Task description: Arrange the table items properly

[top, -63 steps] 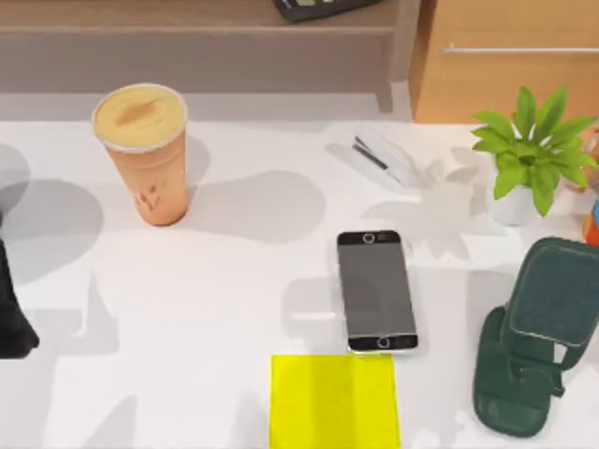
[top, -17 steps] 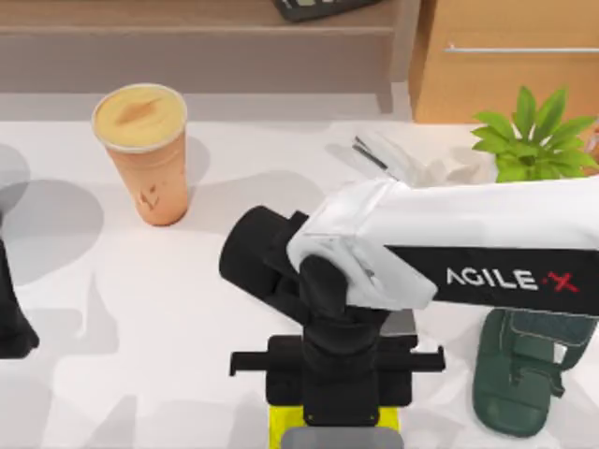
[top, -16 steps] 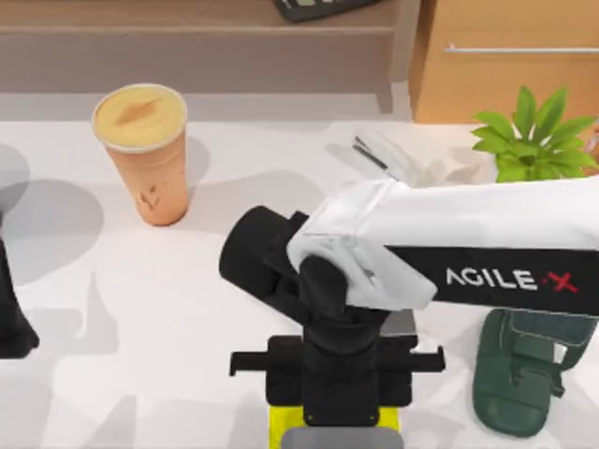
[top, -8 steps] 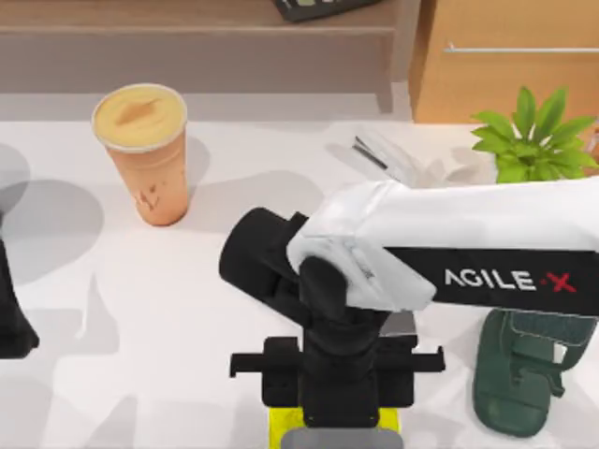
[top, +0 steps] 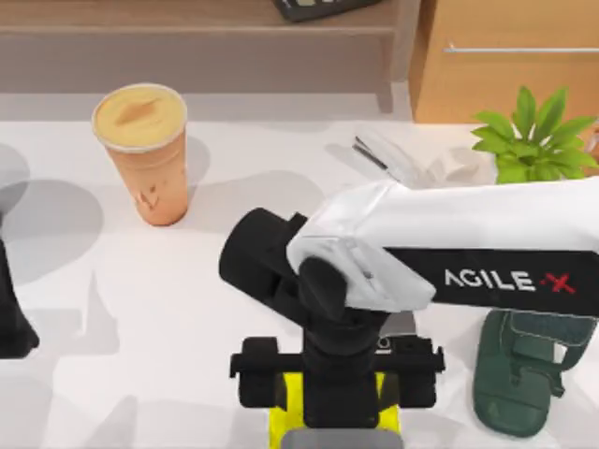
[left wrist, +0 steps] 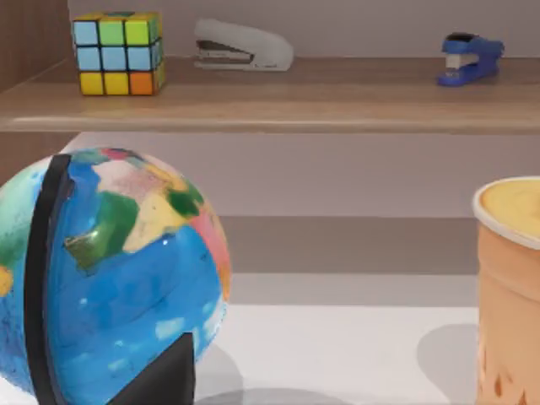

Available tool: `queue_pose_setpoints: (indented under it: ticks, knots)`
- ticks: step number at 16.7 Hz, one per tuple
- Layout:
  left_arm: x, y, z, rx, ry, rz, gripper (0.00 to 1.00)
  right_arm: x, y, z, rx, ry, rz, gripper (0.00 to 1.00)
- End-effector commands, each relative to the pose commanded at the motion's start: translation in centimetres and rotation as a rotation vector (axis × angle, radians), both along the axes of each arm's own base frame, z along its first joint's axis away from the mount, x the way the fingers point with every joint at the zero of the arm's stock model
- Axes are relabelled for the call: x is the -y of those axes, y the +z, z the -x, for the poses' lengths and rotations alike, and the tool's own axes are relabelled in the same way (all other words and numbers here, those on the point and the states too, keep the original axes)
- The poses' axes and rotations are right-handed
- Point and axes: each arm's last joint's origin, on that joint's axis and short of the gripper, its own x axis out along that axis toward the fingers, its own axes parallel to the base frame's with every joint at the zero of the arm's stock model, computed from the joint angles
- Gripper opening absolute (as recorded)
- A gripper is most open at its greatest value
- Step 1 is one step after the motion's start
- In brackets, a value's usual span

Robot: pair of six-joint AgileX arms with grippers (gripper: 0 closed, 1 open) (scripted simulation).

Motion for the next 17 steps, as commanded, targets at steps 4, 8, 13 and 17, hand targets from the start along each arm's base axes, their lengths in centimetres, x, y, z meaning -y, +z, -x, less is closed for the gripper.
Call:
queue_pose_setpoints:
  ticks: [4,8,13,17]
  knots:
    - [0.0,0.0,0.0,0.000,0.000,0.000,1.00,0.0,0.0,0.0,0.001,-0.001,-0.001,1.00]
    - [0.0,0.0,0.0,0.000,0.000,0.000,1.00,-0.1,0.9,-0.4,0.019,-0.054,-0.019,1.00]
    - [0.0,0.0,0.0,0.000,0.000,0.000,1.00,-0.1,1.4,-1.9,0.042,-0.330,-0.006,1.00]
    - [0.0,0.0,0.0,0.000,0.000,0.000,1.00,0.1,1.3,-4.0,0.058,-0.714,0.011,1.00]
